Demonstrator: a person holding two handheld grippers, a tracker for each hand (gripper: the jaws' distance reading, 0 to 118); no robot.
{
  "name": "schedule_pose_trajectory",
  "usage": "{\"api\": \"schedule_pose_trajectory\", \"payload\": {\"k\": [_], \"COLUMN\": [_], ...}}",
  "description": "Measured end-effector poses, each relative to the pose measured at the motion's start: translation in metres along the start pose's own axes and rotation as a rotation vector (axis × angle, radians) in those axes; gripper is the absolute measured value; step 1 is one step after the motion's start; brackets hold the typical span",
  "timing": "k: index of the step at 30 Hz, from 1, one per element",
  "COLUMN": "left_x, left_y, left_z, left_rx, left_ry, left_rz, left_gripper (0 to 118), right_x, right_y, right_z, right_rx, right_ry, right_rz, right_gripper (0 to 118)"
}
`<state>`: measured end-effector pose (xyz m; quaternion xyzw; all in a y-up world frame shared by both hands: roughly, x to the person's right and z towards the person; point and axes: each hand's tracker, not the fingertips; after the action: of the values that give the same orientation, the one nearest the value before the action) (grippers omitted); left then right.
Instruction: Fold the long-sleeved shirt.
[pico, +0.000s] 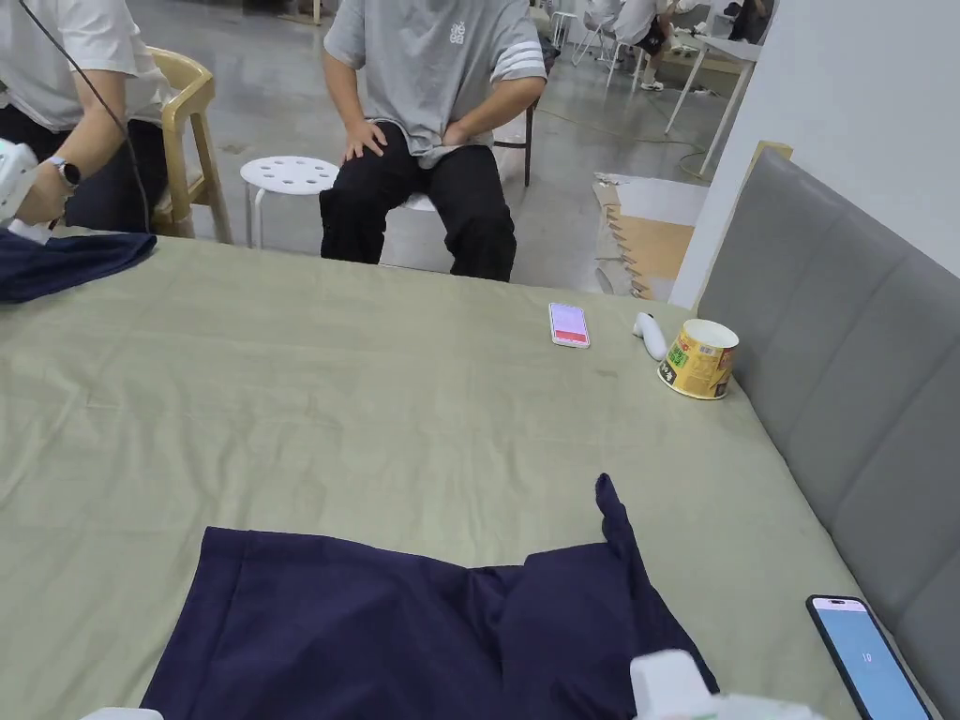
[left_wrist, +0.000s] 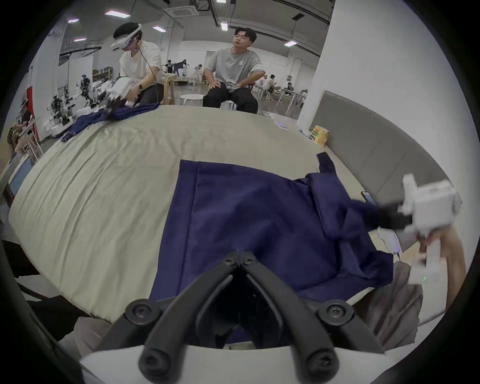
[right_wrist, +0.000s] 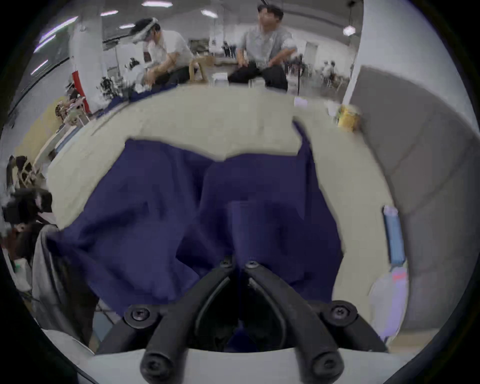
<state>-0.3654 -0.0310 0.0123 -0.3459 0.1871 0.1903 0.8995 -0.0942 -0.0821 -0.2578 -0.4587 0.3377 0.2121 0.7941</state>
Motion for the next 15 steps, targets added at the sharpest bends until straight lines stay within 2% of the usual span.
{"api": "schedule_pose_trajectory", "payload": {"k": [1,4,6,9,11,12,13,15], "left_x": [0.0,-0.001,0.001,0.005,0.009,0.01,0.011,0.014], "left_y": [-0.001,-0.002,-0.002,-0.002,-0.001,-0.002,-0.001,-0.001], "left_z": [0.001,0.002,0.001,-0.003,-0.005,-0.007,-0.008,-0.009], "left_rx": [0.0,-0.003,-0.008,-0.013,-0.012,-0.012,-0.014,-0.018], "left_ry": [0.002,0.01,0.009,0.005,-0.003,-0.01,-0.013,-0.017], "left_rz": [-0.001,-0.005,-0.008,-0.019,-0.023,-0.024,-0.024,-0.029], "left_gripper": [4,4,4,4,4,4,4,4], "right_x": [-0.002,-0.006,-0.004,0.003,0.007,0.006,0.006,0.012], "right_y": [-0.011,-0.037,-0.048,-0.045,-0.041,-0.04,-0.038,-0.034], "right_z": [-0.006,-0.023,-0.033,-0.032,-0.031,-0.03,-0.027,-0.013], "right_rx": [-0.037,-0.126,-0.121,-0.095,-0.095,-0.084,-0.07,-0.065], "right_ry": [-0.03,-0.018,0.007,0.023,0.029,0.015,-0.018,-0.029], "right_rz": [-0.013,0.037,-0.013,-0.048,-0.071,-0.069,-0.058,-0.058], "right_gripper": [0,0,0,1,11,25,55,102]}}
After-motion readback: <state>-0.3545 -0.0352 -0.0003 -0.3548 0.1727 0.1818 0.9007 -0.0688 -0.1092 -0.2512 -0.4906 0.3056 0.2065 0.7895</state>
